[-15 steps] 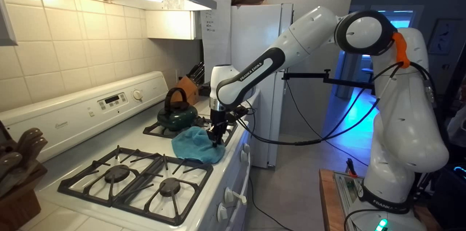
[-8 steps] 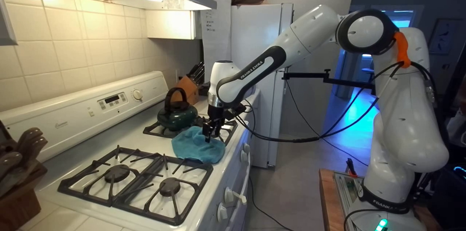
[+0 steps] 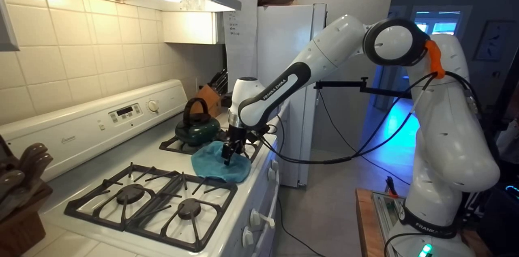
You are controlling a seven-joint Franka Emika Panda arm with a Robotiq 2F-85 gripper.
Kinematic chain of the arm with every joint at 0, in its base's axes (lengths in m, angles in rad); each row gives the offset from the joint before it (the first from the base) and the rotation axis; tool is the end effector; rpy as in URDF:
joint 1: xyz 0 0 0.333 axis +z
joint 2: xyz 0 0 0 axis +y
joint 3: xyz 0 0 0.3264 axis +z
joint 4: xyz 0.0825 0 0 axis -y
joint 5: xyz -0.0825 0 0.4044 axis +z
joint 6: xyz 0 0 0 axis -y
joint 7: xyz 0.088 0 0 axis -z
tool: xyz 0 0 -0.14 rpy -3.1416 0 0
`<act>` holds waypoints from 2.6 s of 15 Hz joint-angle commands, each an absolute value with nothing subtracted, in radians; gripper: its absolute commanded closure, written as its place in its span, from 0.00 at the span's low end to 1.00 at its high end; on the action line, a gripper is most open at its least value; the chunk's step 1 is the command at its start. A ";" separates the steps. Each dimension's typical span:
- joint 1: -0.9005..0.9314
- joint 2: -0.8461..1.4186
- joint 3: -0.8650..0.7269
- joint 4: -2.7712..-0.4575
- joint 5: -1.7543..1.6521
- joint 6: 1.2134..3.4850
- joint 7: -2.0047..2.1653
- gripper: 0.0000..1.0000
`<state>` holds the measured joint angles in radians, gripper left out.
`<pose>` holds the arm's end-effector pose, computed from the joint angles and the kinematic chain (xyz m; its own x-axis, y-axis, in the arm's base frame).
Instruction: Use the towel to wipe the stove
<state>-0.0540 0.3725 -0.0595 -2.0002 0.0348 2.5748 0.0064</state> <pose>0.6464 -0.0727 0.2546 0.9697 -0.1381 0.2015 -0.1402 -0.9901 -0.0039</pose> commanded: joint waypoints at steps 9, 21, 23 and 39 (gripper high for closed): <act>-0.082 0.362 0.006 -2.000 0.095 2.593 -0.062 0.96; -0.115 0.203 0.030 -2.068 0.229 2.531 -0.179 0.98; -0.112 0.185 0.026 -2.078 0.237 2.465 -0.201 0.98; -0.115 0.312 -0.010 -2.110 0.196 2.368 -0.205 0.98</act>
<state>-0.1056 0.2934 -0.0092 -2.0878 0.1977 2.3717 -0.1734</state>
